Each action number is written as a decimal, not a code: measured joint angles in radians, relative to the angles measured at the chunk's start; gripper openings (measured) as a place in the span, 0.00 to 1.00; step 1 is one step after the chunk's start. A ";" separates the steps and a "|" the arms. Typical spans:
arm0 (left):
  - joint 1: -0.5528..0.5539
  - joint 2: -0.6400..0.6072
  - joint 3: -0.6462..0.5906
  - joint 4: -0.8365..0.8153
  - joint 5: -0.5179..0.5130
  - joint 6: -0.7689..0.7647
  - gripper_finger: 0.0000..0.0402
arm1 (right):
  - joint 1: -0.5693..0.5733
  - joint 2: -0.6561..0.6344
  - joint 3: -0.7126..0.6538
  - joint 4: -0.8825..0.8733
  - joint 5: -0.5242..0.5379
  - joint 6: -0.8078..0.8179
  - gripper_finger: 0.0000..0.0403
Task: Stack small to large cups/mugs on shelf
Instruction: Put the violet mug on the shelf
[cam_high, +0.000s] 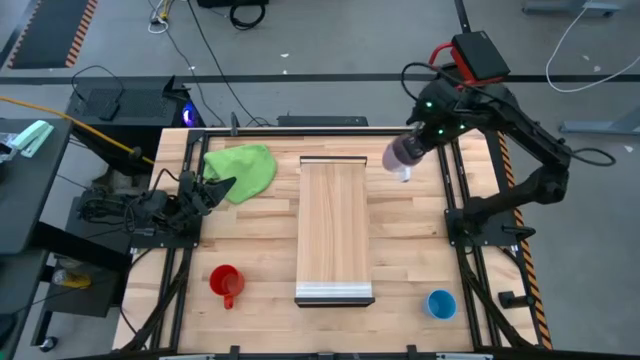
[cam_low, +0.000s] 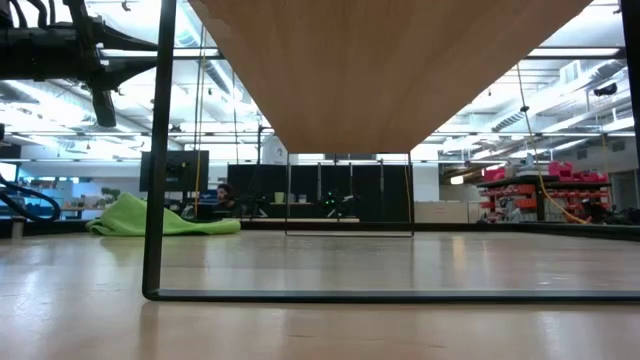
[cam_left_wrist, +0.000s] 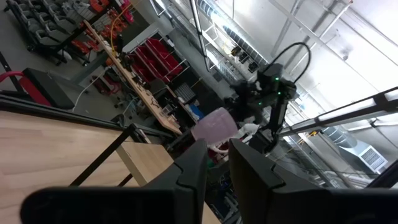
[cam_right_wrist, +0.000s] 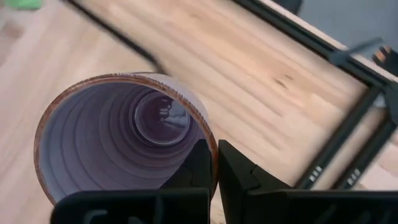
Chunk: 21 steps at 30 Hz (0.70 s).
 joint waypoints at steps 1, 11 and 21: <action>0.000 0.000 0.000 0.000 0.000 0.000 0.19 | 0.026 0.015 0.015 0.000 0.000 0.002 0.03; 0.000 0.000 0.000 0.000 0.000 0.001 0.18 | 0.252 0.257 0.204 0.000 0.001 -0.031 0.03; 0.000 0.000 0.000 -0.002 0.000 0.001 0.20 | 0.286 0.444 0.433 0.002 0.014 -0.086 0.03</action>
